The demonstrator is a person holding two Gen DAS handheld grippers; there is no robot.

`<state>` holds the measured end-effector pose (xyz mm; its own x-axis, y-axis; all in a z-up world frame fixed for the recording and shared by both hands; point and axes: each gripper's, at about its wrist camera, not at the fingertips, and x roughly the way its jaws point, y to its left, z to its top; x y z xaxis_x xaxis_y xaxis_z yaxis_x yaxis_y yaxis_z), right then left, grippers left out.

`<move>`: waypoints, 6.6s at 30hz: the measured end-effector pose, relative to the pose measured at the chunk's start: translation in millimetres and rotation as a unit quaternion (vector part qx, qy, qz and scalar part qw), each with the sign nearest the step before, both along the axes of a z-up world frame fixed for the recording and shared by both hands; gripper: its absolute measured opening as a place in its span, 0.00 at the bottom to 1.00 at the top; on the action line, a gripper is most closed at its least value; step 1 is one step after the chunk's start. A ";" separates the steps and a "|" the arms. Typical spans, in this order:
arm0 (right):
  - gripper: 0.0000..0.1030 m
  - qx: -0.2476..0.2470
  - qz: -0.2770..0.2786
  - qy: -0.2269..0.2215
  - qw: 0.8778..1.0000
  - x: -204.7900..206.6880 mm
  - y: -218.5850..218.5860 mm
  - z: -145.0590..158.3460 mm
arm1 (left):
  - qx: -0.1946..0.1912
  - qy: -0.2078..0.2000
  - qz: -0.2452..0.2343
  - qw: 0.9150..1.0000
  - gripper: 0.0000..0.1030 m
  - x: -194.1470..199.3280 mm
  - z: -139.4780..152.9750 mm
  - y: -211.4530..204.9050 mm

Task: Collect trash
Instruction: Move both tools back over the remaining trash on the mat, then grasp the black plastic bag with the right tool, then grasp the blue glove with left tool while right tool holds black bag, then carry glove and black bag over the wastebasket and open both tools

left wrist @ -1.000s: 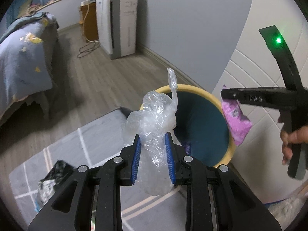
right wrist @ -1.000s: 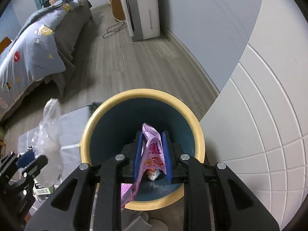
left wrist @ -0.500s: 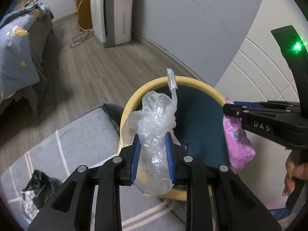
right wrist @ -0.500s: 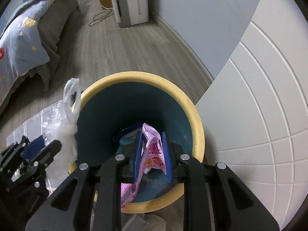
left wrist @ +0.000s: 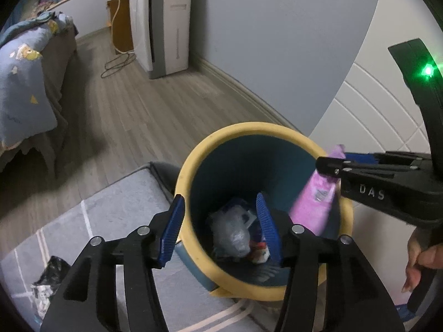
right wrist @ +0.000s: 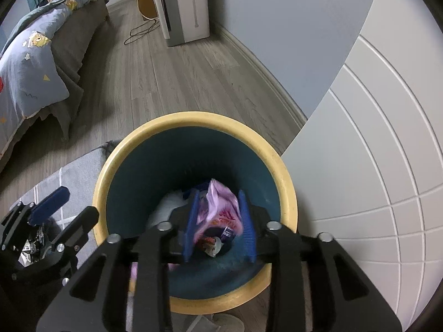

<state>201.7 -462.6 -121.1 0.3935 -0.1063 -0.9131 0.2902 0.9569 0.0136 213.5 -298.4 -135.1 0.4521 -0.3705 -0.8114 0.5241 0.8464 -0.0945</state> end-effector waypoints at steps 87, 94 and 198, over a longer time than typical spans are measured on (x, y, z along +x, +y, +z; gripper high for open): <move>0.73 0.116 0.159 0.066 0.978 39.2 286.3 -50.4 | 0.060 0.045 0.259 0.963 0.93 -33.3 1.4 377.6; 0.25 0.182 0.138 0.105 0.968 40.2 279.7 -70.7 | 0.064 0.051 0.253 0.964 0.93 -30.2 -2.9 374.7; 0.04 0.072 0.076 -0.120 0.987 -5.8 102.4 97.3 | 0.032 -0.065 0.042 0.996 0.28 -15.5 52.7 151.7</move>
<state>195.9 -360.2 -23.8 0.6022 0.0950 -0.7926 0.1147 0.9723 0.2037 197.9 -146.7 -82.5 0.5822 -0.2764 -0.7646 0.4547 0.8903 0.0243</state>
